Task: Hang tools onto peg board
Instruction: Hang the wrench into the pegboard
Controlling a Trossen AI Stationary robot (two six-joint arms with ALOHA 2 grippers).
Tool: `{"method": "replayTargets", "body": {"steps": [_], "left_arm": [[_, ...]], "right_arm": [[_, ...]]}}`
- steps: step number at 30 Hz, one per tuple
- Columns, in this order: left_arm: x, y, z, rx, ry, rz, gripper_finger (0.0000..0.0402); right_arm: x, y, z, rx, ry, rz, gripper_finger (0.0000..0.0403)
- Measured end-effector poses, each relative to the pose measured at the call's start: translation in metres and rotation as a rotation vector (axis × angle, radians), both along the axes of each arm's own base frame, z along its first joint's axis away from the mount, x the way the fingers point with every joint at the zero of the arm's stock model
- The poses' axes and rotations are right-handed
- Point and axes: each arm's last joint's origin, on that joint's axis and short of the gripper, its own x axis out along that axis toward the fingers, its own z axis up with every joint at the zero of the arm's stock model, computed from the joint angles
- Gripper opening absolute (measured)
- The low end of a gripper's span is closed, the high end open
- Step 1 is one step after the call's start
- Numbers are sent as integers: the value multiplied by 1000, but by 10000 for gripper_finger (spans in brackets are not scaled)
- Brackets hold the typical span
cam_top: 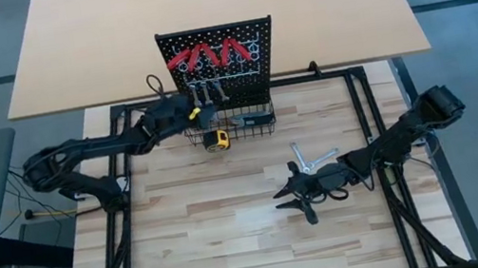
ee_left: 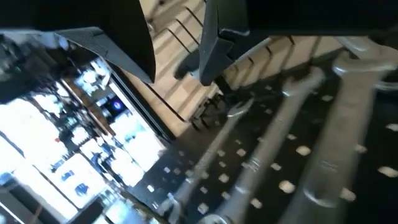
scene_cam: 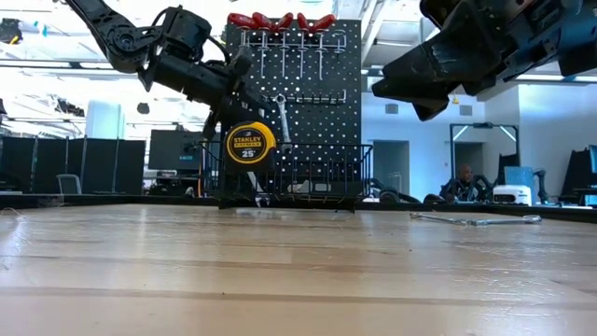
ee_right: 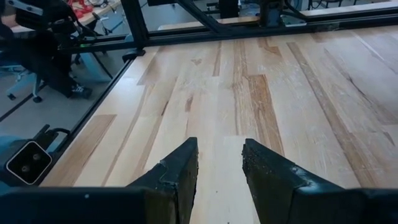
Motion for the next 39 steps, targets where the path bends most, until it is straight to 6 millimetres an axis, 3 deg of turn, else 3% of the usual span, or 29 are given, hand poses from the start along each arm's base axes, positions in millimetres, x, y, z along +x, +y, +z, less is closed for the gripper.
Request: {"method": "replayTargets", "body": {"steps": [8,12,16,22,29,33,36,39], "left_arm": [[-1,-39,17,118,86,-88,94],[-4,-78,26,191,161,-136,81],[-8,-123,26,245,242,-182,73],[-19,-187,16,280,337,-220,67],[-29,-242,-1,283,336,-226,67],[-26,-261,-19,293,346,-203,67],[-20,-271,-35,289,361,-201,67],[-12,-279,-52,292,371,-208,67]], "right_arm": [[-1,2,0,-9,3,9,139],[-7,5,1,-67,37,-21,139],[-26,6,11,-159,100,-108,139],[-60,3,16,-248,237,-151,139],[-89,-29,-27,-100,349,-327,163],[-89,-51,-46,-29,314,-454,218],[-81,-64,-46,7,295,-547,259],[-74,-74,-47,-1,274,-708,271]]}}
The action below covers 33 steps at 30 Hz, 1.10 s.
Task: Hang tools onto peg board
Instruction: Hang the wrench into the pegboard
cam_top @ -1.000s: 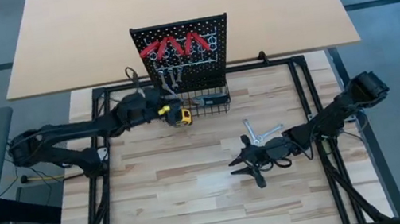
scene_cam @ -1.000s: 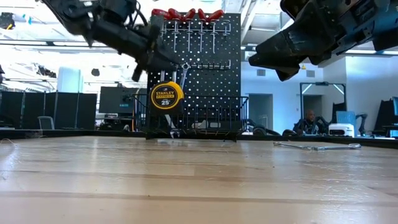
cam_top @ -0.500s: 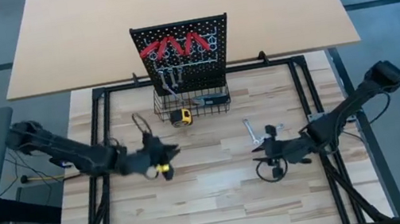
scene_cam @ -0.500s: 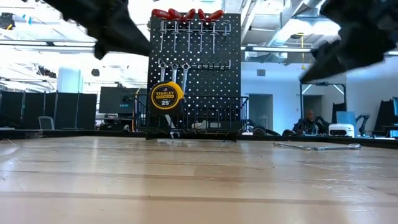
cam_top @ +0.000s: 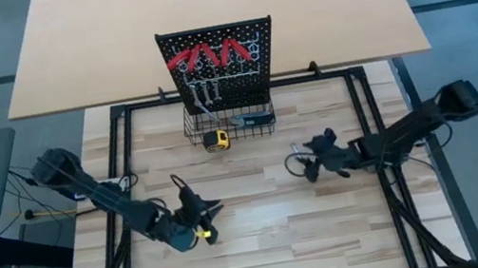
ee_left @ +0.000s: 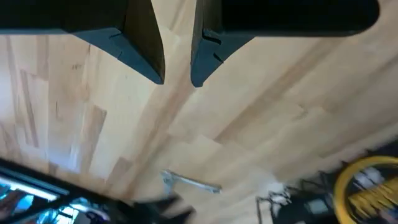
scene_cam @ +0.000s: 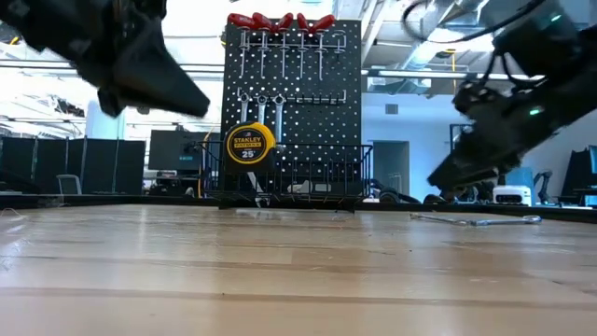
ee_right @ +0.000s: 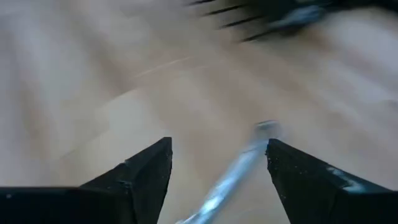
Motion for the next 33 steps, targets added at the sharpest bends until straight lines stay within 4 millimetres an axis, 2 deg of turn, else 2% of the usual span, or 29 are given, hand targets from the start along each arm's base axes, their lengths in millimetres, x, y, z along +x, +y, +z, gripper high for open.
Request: {"method": "replayTargets", "body": {"steps": [3,6,11,15,20,25,28,30,33], "left_arm": [[8,-6,-17,5,9,-2,67],[13,-10,-30,-2,12,-12,67],[12,-22,-39,-19,6,-61,67],[5,-33,-39,-11,-7,-87,67],[1,-36,-37,43,-30,-61,67],[1,-36,-38,72,-18,-71,67],[1,-36,-38,79,-14,-74,67],[1,-36,-38,84,-8,-74,67],[0,-36,-39,90,0,-75,67]], "right_arm": [[7,-4,-7,-32,15,-122,273],[13,-6,-20,-15,68,-165,273],[28,0,-39,6,134,-133,257],[50,12,-42,29,98,8,246],[87,37,-38,89,47,367,245],[128,69,-39,-24,31,619,244],[140,83,-30,-129,95,712,244],[140,88,-22,-181,113,748,244],[140,89,-3,-231,38,772,244]]}}
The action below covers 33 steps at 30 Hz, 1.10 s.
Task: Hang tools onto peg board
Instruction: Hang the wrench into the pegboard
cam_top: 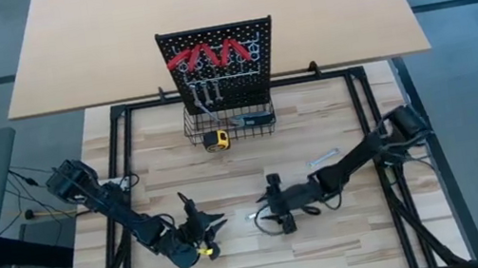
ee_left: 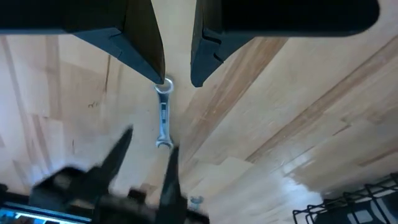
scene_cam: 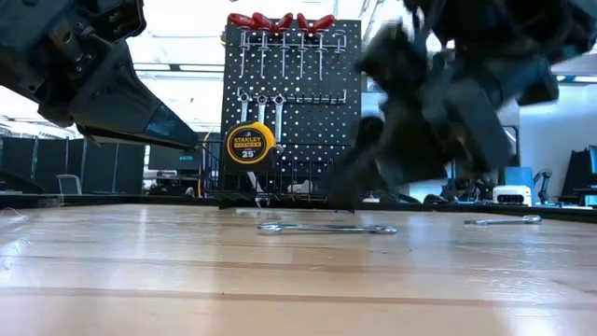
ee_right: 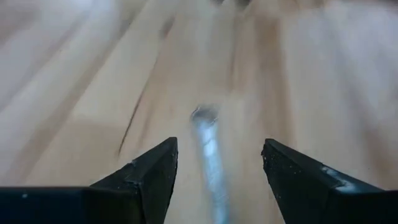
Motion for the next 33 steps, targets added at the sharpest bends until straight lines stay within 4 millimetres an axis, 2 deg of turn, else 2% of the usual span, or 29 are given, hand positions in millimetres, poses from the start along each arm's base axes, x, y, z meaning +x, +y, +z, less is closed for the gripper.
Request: {"method": "replayTargets", "body": {"steps": [2,6,8,13,19,23,28,31,33], "left_arm": [[0,0,0,1,1,0,67],[0,0,0,7,3,-2,67],[0,0,0,11,5,-3,67],[0,0,0,33,2,1,67],[4,5,2,119,16,3,67],[8,9,3,170,30,0,67],[14,14,7,221,24,-6,67],[15,13,9,251,14,-24,67],[17,11,11,274,20,-68,67]], "right_arm": [[-3,-4,9,-1,-41,3,244],[-6,-11,6,100,-89,51,244],[-4,-11,-4,137,-112,69,244],[3,-15,-43,162,-35,97,244],[10,-23,-58,257,28,46,237],[8,-26,-72,260,88,18,191],[9,-26,-86,262,54,9,97],[10,-28,-87,286,29,-10,46],[11,-31,-86,299,34,-17,39]]}}
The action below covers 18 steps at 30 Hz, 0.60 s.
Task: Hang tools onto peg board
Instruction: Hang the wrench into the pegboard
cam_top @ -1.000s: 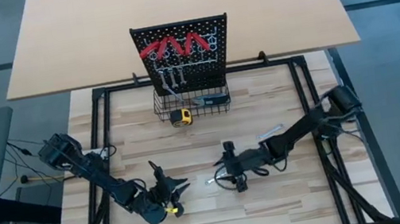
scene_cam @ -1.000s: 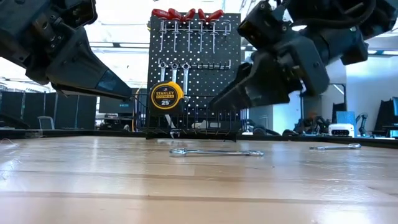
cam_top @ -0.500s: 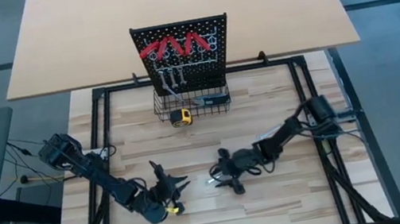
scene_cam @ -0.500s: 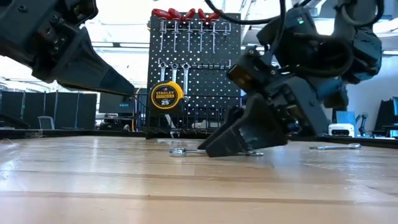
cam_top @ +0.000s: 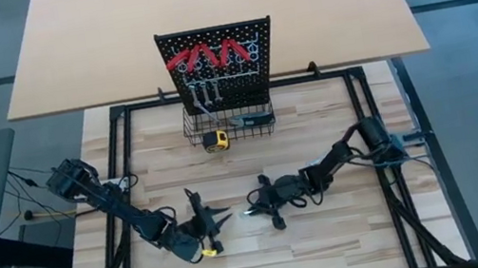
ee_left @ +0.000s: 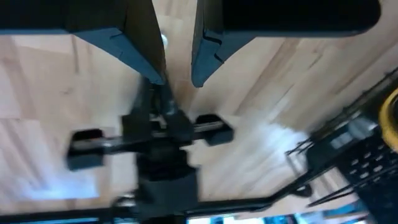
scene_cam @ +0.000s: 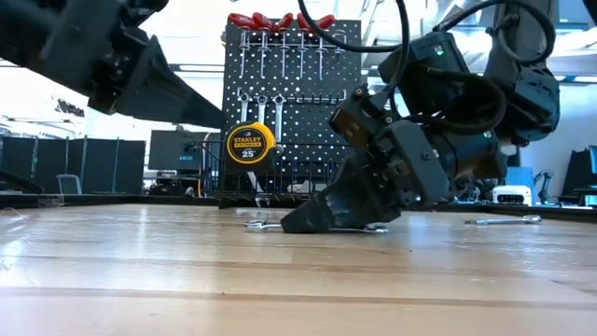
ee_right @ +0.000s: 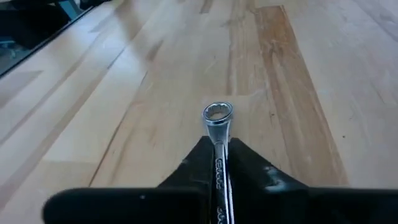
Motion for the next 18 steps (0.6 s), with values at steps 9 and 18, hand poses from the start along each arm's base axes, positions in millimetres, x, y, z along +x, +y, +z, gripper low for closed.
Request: {"method": "replayTargets", "body": {"steps": [9,18], "left_arm": [[2,-8,-1,-28,34,-178,67],[19,-23,-39,-34,62,-194,67]], "right_arm": [[3,-13,26,22,-20,-38,16],[5,-11,46,-16,-109,-19,14]]}}
